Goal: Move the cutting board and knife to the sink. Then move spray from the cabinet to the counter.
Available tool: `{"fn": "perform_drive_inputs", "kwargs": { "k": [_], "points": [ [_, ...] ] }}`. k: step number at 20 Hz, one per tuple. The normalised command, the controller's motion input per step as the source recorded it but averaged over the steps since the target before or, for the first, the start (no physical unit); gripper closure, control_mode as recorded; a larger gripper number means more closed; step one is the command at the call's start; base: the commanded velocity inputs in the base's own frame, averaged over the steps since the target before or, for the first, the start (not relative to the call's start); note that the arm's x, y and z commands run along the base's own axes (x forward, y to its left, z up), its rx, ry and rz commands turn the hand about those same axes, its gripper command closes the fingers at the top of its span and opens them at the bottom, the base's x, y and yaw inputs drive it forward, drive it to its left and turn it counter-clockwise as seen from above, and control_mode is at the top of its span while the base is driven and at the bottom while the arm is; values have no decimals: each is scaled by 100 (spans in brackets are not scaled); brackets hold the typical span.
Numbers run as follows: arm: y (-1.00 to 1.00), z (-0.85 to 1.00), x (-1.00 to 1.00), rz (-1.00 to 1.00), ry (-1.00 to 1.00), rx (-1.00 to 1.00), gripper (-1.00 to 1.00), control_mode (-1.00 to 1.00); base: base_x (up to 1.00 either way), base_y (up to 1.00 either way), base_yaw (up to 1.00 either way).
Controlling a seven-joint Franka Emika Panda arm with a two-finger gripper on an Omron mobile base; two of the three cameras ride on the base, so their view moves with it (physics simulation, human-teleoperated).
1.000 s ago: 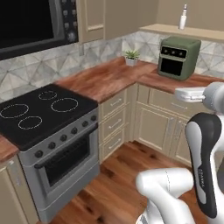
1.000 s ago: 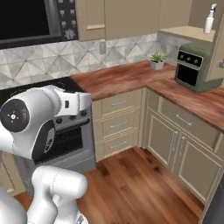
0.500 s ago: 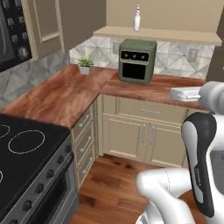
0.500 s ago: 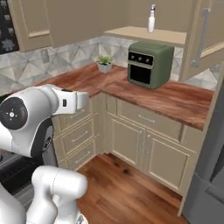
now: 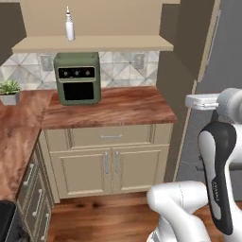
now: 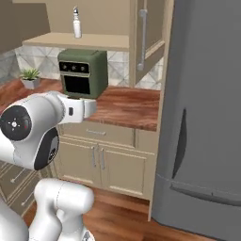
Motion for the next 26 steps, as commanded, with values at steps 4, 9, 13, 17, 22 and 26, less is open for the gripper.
{"fn": "perform_drive_inputs", "kwargs": {
  "k": [4,9,13,17,22,26],
  "points": [
    [0,0,0,0,0,0,-100,100,67,75,-45],
    [0,0,0,0,0,0,-100,100,32,82,-22],
    [0,0,0,0,0,0,-100,100,19,73,-3],
    [0,0,0,0,0,0,-100,100,66,14,0],
    [0,0,0,0,0,0,-100,100,89,-5,0],
    [0,0,0,0,0,0,-100,100,91,22,0]
  ]
}}
